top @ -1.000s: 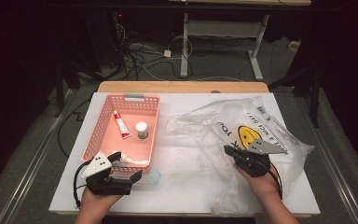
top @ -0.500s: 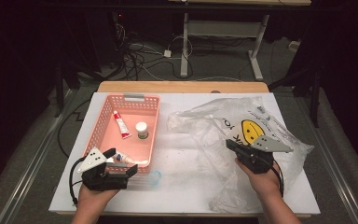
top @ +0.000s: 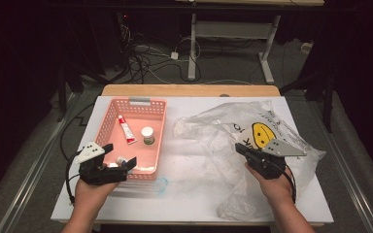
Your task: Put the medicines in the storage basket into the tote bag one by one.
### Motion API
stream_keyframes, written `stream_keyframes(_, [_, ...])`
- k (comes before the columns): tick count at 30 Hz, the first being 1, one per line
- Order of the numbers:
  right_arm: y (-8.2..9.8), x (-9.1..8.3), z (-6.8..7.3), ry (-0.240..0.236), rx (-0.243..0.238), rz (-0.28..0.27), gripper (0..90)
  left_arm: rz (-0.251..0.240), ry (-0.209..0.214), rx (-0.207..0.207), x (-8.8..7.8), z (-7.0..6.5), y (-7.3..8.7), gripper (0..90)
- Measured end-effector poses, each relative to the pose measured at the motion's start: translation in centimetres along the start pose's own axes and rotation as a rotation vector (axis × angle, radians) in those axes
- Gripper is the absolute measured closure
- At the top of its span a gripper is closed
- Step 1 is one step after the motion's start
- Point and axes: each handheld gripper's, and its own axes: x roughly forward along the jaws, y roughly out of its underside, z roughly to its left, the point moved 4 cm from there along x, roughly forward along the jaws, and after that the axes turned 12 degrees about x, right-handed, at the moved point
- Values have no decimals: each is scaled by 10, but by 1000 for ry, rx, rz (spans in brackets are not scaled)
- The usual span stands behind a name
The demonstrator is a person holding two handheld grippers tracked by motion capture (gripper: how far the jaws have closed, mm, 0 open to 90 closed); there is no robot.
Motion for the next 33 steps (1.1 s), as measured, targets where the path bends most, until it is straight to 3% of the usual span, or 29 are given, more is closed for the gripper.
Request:
stream_keyframes(2, [0,-1,0,2,3,2,900,2,8,-16,4,5,-6,0])
stream_keyframes(10, [1,-1,0,-4,-2,7,900,8,-41,-25,20,26,-30,11])
stream_keyframes(15, [1,-1,0,-6,-3,9,900,54,-70,-28,35,43,-41,50])
stream_keyframes(18, [1,-2,0,-8,1,4,900,79,-98,-61,43,55,-45,132])
stream_keyframes(20, [1,-3,-1,-11,-1,4,900,102,-115,-73,50,63,-47,141])
stream_keyframes(23, [0,-3,-1,-13,-2,3,900,127,-114,-121,61,75,-48,150])
stream_keyframes(28, [0,-4,-2,-13,1,-1,900,183,-120,-133,82,85,-49,207])
stream_keyframes(33, [0,-6,-4,-14,1,-3,900,241,-129,-174,100,96,-44,228])
